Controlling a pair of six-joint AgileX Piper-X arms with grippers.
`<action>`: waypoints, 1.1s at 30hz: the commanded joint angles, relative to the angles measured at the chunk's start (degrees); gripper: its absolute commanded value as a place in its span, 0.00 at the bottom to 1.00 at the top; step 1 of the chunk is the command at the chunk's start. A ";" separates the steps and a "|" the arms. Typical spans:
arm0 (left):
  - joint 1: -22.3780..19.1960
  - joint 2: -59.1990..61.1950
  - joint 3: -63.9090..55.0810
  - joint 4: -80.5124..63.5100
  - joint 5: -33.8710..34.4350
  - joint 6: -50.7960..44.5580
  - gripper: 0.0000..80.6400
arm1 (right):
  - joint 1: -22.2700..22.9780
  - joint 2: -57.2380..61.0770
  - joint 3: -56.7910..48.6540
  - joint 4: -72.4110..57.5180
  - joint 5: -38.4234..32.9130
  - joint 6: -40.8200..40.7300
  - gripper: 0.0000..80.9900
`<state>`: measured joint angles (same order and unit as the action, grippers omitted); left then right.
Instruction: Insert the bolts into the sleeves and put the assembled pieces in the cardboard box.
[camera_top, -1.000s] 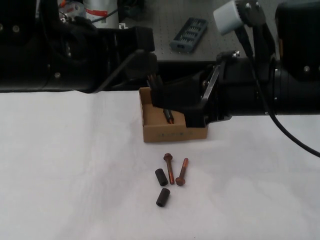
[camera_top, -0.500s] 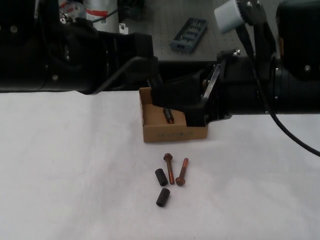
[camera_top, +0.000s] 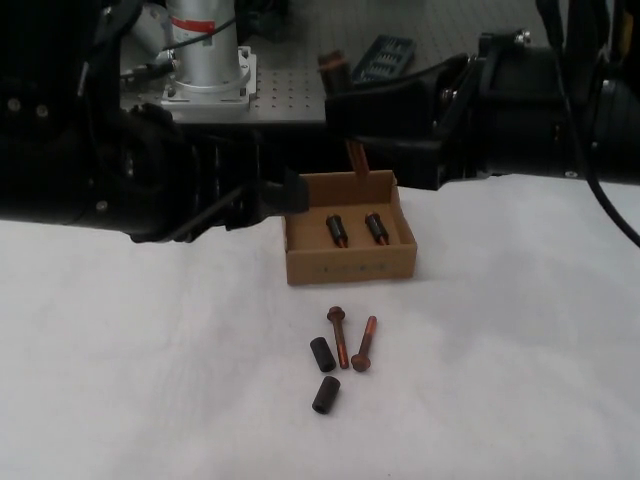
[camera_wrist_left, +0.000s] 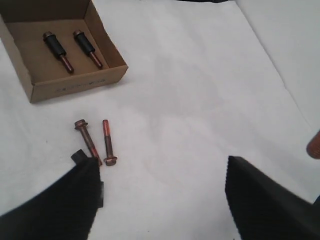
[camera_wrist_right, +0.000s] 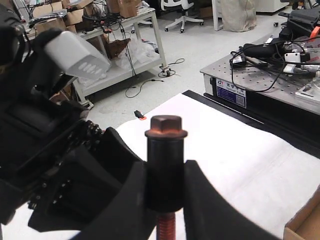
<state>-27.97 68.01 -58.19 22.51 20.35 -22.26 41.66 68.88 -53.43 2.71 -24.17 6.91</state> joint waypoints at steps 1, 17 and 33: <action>0.36 -0.80 -0.38 0.65 -0.53 1.21 0.63 | -0.29 -0.42 -0.62 -0.38 0.04 -0.11 0.03; 4.42 -23.30 -0.38 24.36 -16.82 10.84 0.56 | -8.48 19.67 -8.63 -0.16 2.14 -0.57 0.03; 4.42 -35.19 -0.38 36.69 -25.42 11.22 0.56 | -14.43 57.10 -44.71 19.79 2.87 -0.52 0.03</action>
<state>-23.64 32.89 -58.19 58.80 -4.10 -11.58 27.40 126.79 -97.30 22.21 -20.89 6.59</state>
